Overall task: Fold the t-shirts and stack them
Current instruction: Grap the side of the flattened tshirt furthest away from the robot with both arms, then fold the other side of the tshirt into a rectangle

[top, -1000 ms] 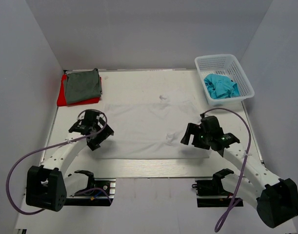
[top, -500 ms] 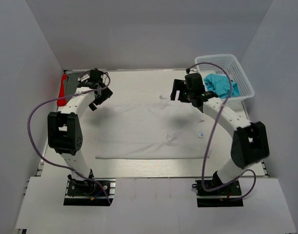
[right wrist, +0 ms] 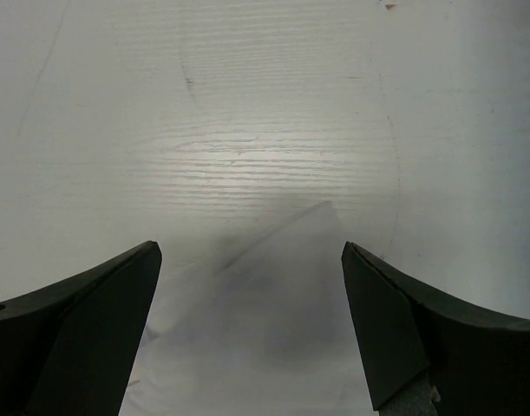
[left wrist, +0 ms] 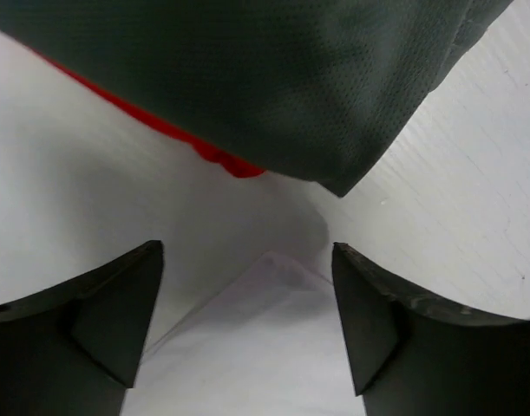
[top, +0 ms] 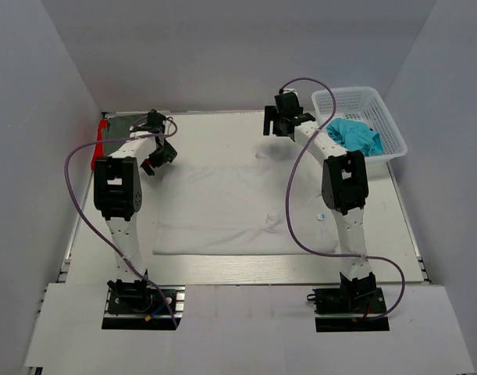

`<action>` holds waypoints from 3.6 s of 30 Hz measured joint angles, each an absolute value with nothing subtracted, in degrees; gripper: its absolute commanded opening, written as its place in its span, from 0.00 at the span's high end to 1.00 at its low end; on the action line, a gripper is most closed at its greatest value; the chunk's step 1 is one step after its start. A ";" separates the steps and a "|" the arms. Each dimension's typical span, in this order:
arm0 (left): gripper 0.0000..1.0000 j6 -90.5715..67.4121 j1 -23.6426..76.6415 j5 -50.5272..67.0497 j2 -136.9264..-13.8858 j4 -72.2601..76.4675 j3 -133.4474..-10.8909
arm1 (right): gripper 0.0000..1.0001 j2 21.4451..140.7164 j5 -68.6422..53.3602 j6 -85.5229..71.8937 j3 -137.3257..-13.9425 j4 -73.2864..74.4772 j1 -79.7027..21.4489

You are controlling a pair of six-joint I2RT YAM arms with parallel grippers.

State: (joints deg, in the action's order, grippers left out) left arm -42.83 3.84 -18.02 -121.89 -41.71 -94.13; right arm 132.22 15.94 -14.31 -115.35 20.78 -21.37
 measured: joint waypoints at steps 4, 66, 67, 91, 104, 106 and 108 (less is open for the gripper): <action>0.35 -41.34 3.86 -17.15 -124.25 -40.97 -95.02 | 0.10 135.79 15.81 -13.65 -116.49 20.01 -20.27; 1.00 -38.35 5.43 -14.59 -86.08 -25.12 -56.16 | 1.00 75.64 16.60 -8.62 -51.92 6.28 -22.87; 1.00 -38.41 5.43 -14.90 -85.14 -24.91 -55.81 | 1.00 73.56 16.49 -8.67 -50.63 6.26 -23.33; 0.00 -51.42 5.23 -18.06 -77.58 -36.32 -41.74 | 0.37 53.23 8.86 -24.18 -27.16 24.49 -33.93; 0.00 -54.00 5.28 -16.75 -65.91 -35.99 -47.77 | 0.10 56.84 2.42 -20.73 -32.67 7.90 -34.20; 0.00 -52.53 5.28 -14.85 -66.89 -34.68 -47.88 | 0.10 62.30 2.39 -20.86 -34.87 4.47 -34.20; 0.00 -51.11 5.30 -12.95 -68.45 -33.63 -47.97 | 0.10 67.07 2.26 -21.02 -35.73 0.75 -34.20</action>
State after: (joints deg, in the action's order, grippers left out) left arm -51.11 5.30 -12.95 -68.45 -33.63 -47.97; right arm 67.07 2.26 -21.02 -35.73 0.75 -34.20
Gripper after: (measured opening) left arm 0.995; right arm 0.900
